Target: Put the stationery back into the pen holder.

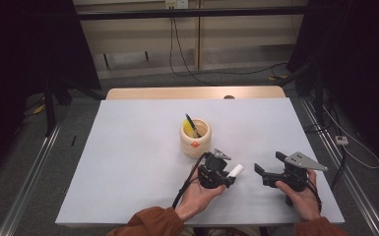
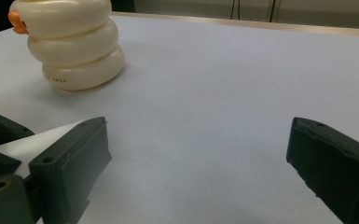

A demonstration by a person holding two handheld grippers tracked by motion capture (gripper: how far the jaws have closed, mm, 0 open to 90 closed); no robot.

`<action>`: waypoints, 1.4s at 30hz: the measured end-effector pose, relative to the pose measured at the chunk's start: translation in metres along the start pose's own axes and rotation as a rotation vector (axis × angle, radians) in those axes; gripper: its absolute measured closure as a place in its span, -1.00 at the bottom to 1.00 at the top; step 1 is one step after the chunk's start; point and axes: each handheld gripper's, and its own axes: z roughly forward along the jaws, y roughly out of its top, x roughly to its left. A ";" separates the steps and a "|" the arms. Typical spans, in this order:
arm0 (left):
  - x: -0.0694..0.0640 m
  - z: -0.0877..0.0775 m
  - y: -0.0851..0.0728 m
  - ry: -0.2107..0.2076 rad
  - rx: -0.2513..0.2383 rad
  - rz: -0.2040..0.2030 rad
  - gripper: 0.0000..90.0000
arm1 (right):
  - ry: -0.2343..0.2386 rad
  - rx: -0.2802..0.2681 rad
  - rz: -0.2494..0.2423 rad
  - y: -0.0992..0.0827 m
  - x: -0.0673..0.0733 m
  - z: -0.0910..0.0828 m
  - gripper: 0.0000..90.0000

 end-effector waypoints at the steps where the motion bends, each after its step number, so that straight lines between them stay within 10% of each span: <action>1: 0.001 -0.001 0.000 -0.005 -0.005 -0.005 0.57 | 0.000 0.000 0.000 0.000 0.000 0.000 -0.88; 26: 0.034 -0.068 -0.024 -0.009 -0.198 0.055 0.57 | 0.032 0.002 -0.006 0.002 0.009 0.002 -0.88; 42: 0.037 -0.082 -0.049 0.033 -0.234 0.080 0.56 | 0.138 0.010 -0.001 0.015 0.055 0.011 -0.89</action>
